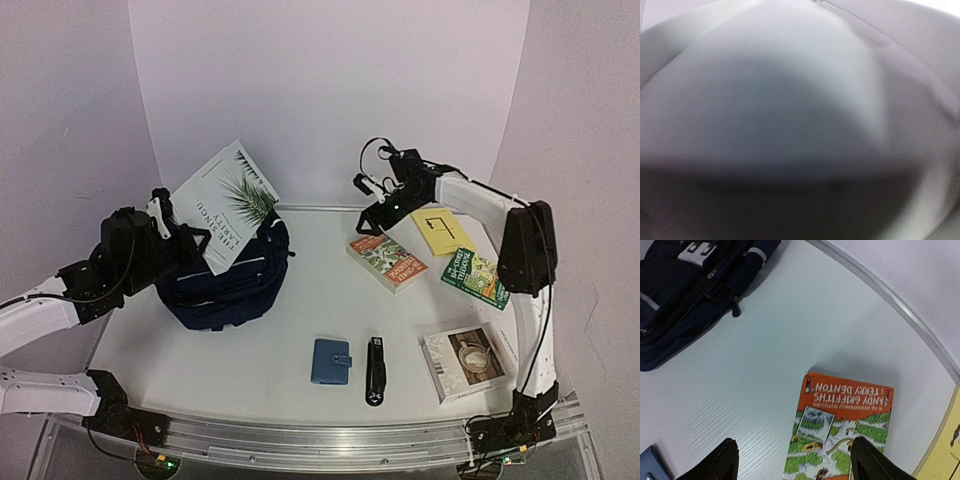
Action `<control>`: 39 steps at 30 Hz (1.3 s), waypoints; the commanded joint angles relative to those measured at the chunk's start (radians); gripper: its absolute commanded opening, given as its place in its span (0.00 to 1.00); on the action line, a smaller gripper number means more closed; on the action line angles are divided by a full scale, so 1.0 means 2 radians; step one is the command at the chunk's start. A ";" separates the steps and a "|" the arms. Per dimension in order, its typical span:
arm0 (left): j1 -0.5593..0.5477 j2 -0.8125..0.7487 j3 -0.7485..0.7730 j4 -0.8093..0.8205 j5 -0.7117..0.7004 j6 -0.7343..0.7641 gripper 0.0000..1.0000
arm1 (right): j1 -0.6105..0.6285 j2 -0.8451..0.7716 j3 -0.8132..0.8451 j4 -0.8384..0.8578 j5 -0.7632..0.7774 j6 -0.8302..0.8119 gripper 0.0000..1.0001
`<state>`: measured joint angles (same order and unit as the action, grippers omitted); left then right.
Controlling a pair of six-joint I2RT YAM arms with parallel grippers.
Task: Pack the student bag
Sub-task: Move the book to the center of the board.
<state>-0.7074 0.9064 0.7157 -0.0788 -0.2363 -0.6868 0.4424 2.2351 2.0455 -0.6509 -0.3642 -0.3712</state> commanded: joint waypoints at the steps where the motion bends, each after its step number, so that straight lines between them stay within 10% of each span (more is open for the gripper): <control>1: 0.002 -0.017 0.002 0.018 -0.015 -0.008 0.00 | 0.030 0.089 0.082 0.000 0.076 0.019 0.88; 9: 0.002 -0.033 0.000 0.005 -0.022 -0.012 0.00 | 0.043 0.148 0.092 0.038 0.172 -0.009 0.97; 18: 0.002 -0.044 -0.005 0.001 -0.028 -0.010 0.00 | 0.009 0.138 0.040 0.045 0.233 -0.009 0.76; 30: 0.002 -0.059 -0.017 -0.005 -0.039 -0.029 0.00 | 0.012 0.143 0.150 0.075 -0.075 0.233 0.90; 39: 0.002 -0.068 -0.018 -0.015 -0.049 -0.048 0.00 | 0.038 0.238 0.220 0.237 -0.126 0.455 0.93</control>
<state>-0.7074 0.7914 0.6693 -0.1349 -0.3011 -0.7608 0.4892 2.6081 2.4502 -0.3431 -0.5447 0.2667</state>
